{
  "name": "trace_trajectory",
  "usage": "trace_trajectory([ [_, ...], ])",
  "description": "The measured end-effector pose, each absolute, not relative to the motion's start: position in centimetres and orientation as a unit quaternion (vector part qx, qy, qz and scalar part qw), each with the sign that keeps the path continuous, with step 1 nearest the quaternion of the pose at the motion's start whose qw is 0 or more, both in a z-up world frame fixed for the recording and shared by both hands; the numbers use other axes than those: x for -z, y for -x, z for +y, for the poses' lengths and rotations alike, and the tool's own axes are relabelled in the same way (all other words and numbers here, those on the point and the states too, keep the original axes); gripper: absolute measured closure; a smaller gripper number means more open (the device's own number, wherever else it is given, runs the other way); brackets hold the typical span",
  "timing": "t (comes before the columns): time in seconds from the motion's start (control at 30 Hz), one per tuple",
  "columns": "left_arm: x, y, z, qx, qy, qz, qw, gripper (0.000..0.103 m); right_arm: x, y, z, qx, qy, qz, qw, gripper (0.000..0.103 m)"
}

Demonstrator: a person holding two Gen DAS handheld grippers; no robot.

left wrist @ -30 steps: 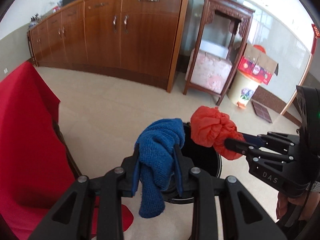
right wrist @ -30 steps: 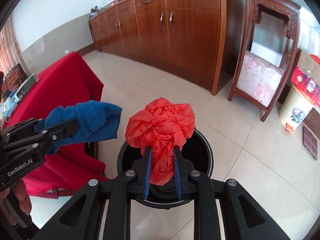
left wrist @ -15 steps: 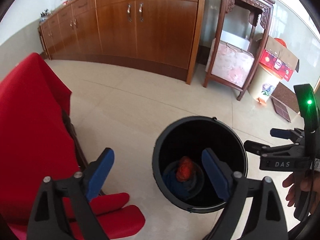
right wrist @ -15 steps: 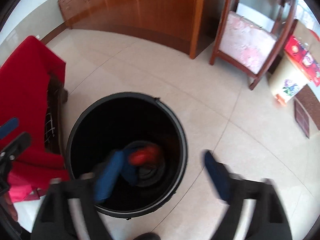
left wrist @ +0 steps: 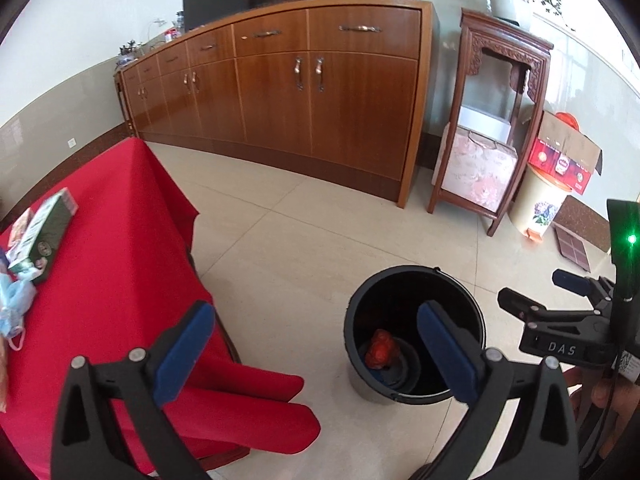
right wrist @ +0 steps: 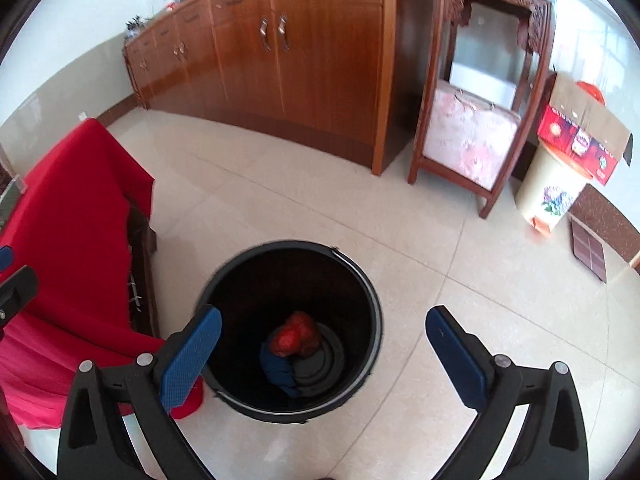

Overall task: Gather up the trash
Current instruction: 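Move both grippers back toward the table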

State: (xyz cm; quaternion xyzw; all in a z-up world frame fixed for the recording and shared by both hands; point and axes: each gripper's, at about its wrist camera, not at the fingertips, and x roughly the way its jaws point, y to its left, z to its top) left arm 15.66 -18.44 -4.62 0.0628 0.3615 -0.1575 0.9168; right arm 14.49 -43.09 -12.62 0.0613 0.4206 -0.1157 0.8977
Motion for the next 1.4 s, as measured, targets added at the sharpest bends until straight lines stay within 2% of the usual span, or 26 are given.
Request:
trace_trajectory([
  [0.43,1.7,-13.8,-10.7,0.102,-0.016,0.326,0.94,0.001,7.7,-14.0,-34.2,0.056,-0.055,0.353,0.932,0.0],
  [0.57,1.0,-12.6,-7.8,0.072,-0.009,0.312,0.947,0.001,6.0,-12.9,-29.7,0.014,-0.049,0.302,0.952,0.0],
  [0.87,0.1,-9.2,1.5,-0.011,0.028,0.286,0.958,0.001,3.2,-13.0,-20.7,-0.074,-0.031,0.291,0.953,0.0],
  [1.2,0.9,-6.2,11.7,-0.117,0.043,0.274,0.954,0.002,2.8,-13.8,-12.1,-0.146,-0.008,0.288,0.946,0.0],
  [1.4,2.1,-5.4,16.4,-0.15,0.052,0.28,0.947,0.008,2.9,-14.1,-6.3,-0.189,0.001,0.292,0.938,0.001],
])
